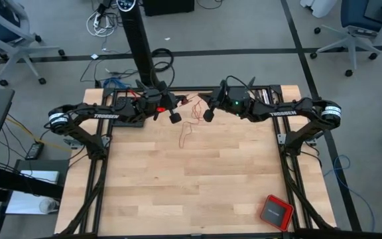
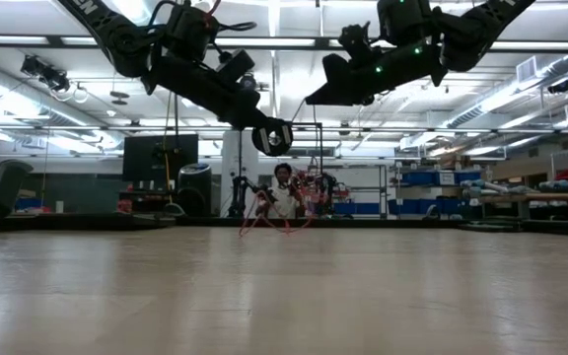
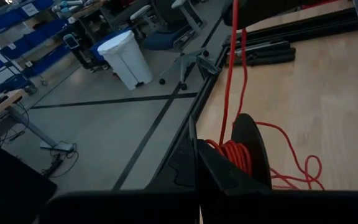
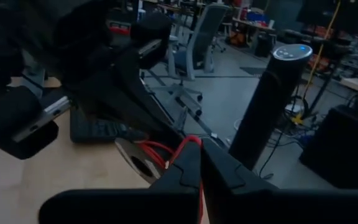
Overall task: Coil cords
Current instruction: Coil the red wire onto the spool
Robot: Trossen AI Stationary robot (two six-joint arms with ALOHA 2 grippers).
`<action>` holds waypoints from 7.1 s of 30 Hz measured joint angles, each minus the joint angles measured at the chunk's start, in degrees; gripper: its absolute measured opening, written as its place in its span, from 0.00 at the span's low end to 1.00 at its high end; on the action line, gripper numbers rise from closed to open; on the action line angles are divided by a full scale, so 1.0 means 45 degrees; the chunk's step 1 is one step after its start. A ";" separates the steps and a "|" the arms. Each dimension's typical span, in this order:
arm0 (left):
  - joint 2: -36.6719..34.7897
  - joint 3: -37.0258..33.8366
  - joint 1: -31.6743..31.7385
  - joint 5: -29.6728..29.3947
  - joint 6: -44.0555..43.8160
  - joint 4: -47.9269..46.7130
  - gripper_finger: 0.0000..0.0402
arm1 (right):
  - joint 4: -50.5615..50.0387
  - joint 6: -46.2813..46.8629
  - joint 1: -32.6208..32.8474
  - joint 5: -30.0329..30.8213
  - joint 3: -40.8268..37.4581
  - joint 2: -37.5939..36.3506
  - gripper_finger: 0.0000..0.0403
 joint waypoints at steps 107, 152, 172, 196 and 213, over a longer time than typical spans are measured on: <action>0.0423 -0.0009 0.0491 0.3357 -0.7106 0.4623 0.00 | -0.0922 0.0557 -0.1144 -0.5129 0.0075 0.1891 0.27; 0.0432 -0.0019 0.0476 0.3424 -0.7927 0.5819 0.00 | -0.0354 -0.0155 -0.0277 -0.4877 0.0044 0.1899 0.23; 0.0442 -0.0024 0.0595 0.5553 -0.6257 0.4962 0.00 | -0.2847 -0.0442 -0.1170 -0.2861 0.0049 0.0961 0.01; 0.0423 -0.0019 -0.0067 -0.0279 0.0027 0.2565 0.00 | 0.0218 -0.0316 -0.0159 -0.2324 0.0825 0.1070 0.00; 0.0418 0.0002 -0.0529 0.0668 -0.4507 0.4926 0.00 | -0.1498 0.0110 0.0296 -0.2723 0.2036 0.2511 0.11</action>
